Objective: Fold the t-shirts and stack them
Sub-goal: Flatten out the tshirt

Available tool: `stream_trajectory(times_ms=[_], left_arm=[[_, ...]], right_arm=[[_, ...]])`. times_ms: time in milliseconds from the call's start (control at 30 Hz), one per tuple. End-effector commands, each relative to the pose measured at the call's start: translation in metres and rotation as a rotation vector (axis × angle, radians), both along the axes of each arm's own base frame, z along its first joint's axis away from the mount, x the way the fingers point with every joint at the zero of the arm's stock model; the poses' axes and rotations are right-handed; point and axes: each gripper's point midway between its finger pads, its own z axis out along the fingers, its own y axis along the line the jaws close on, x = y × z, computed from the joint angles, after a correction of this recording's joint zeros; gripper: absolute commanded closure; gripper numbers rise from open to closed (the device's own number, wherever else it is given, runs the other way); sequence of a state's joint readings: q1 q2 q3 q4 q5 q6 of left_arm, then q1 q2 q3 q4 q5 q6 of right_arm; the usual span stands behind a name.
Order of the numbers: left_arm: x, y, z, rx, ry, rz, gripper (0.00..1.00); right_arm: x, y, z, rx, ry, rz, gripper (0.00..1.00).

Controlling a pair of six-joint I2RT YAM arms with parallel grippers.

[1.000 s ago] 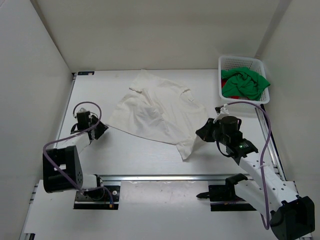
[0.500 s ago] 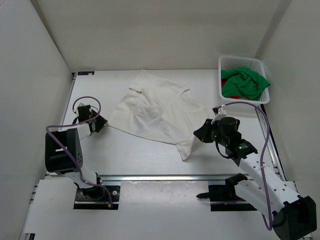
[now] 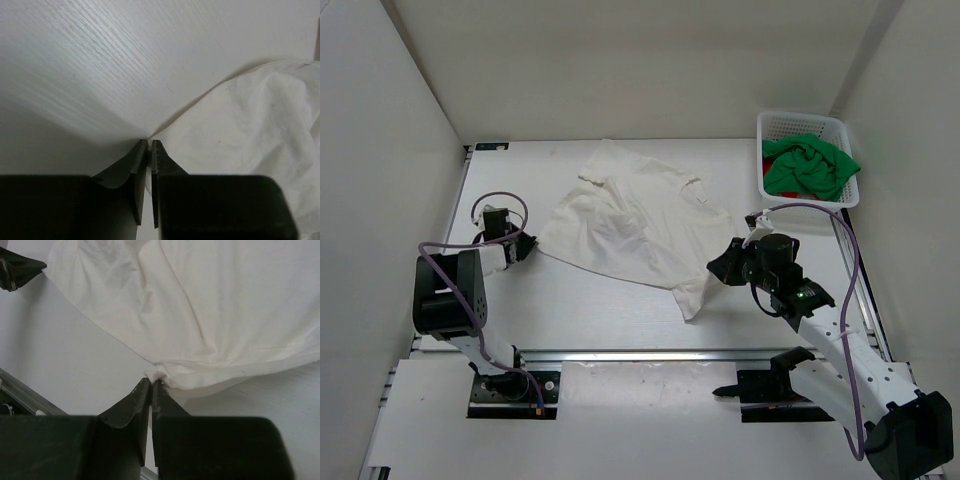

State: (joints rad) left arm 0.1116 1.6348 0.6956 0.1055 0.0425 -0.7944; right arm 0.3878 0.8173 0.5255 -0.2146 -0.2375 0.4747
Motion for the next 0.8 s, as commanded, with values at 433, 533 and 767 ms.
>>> stream_trajectory(times_ms=[433, 533, 767], left_arm=[[0.010, -0.055, 0.158, 0.220, -0.252, -0.292, 1.00], [0.004, -0.080, 0.238, 0.255, -0.336, -0.450, 1.00], [-0.045, -0.046, 0.432, 0.266, -0.659, -0.412, 1.00]], right_arm=[[0.031, -0.032, 0.076, -0.136, -0.143, -0.188, 1.00], [0.034, -0.063, 0.141, -0.229, -0.247, -0.311, 1.00], [0.025, -0.108, 0.327, -0.299, -0.480, -0.453, 1.00]])
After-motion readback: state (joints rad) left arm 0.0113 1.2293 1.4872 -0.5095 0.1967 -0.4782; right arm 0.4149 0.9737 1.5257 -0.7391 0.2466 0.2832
